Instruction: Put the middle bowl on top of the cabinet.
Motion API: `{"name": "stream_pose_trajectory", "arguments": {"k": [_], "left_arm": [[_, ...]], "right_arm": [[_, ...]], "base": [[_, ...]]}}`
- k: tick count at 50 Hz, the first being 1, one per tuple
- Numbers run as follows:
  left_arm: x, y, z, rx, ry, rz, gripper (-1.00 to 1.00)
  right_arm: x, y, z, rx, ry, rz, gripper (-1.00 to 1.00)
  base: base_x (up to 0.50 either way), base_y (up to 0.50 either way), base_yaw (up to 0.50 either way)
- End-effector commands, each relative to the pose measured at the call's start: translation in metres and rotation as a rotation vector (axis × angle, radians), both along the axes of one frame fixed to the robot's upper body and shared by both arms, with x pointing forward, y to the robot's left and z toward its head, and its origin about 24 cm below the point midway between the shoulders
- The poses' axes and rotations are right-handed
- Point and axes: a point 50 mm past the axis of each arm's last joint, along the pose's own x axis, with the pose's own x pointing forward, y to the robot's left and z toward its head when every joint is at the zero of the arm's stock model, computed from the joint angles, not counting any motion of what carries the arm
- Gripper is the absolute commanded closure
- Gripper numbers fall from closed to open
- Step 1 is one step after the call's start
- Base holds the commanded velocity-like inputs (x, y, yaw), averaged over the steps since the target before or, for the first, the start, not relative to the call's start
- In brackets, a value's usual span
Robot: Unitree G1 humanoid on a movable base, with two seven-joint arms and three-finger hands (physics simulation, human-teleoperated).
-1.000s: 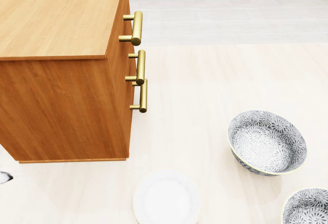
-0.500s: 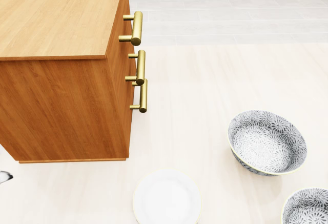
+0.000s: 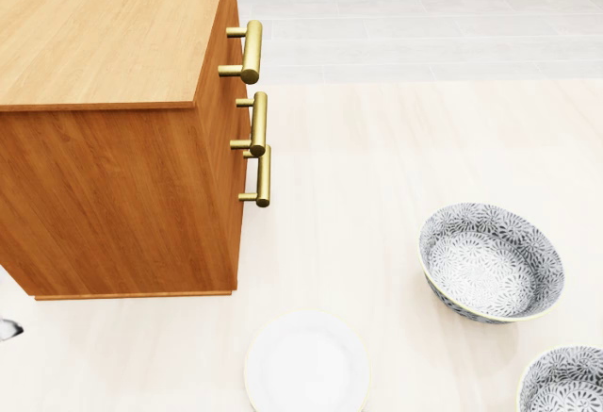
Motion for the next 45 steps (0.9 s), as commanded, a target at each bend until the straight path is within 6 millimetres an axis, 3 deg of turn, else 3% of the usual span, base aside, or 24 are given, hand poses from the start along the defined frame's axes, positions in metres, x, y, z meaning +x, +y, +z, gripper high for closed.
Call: {"name": "stream_pose_trajectory", "arguments": {"k": [1, 8, 13, 24, 35, 45], "left_arm": [[0.001, 0.001, -0.004, -0.004, 0.019, -0.001, -1.0], [0.004, 0.002, -0.008, -0.009, 0.04, 0.002, -1.0], [0.006, 0.005, -0.012, -0.014, 0.062, 0.004, -1.0], [0.008, 0.007, -0.019, -0.018, 0.099, 0.007, -1.0], [0.002, 0.006, -0.019, -0.002, 0.106, 0.01, -1.0], [0.0, 0.011, -0.029, 0.0, 0.16, 0.032, -1.0]], "right_arm": [[0.021, 0.038, 0.043, -0.036, -0.058, 0.102, 1.0], [0.038, 0.067, 0.069, -0.042, -0.079, 0.16, 1.0], [0.051, 0.102, 0.091, -0.025, -0.111, 0.239, 1.0], [0.072, 0.175, 0.102, -0.009, -0.144, 0.389, 1.0], [0.073, 0.252, 0.118, -0.012, -0.14, 0.568, 1.0], [0.067, 0.303, 0.125, 0.031, -0.129, 0.699, 1.0]], "base": [[0.0, 0.0, 0.0], [0.0, 0.0, 0.0], [0.0, 0.0, 0.0], [0.0, 0.0, 0.0], [0.0, 0.0, 0.0], [0.0, 0.0, 0.0]]}}
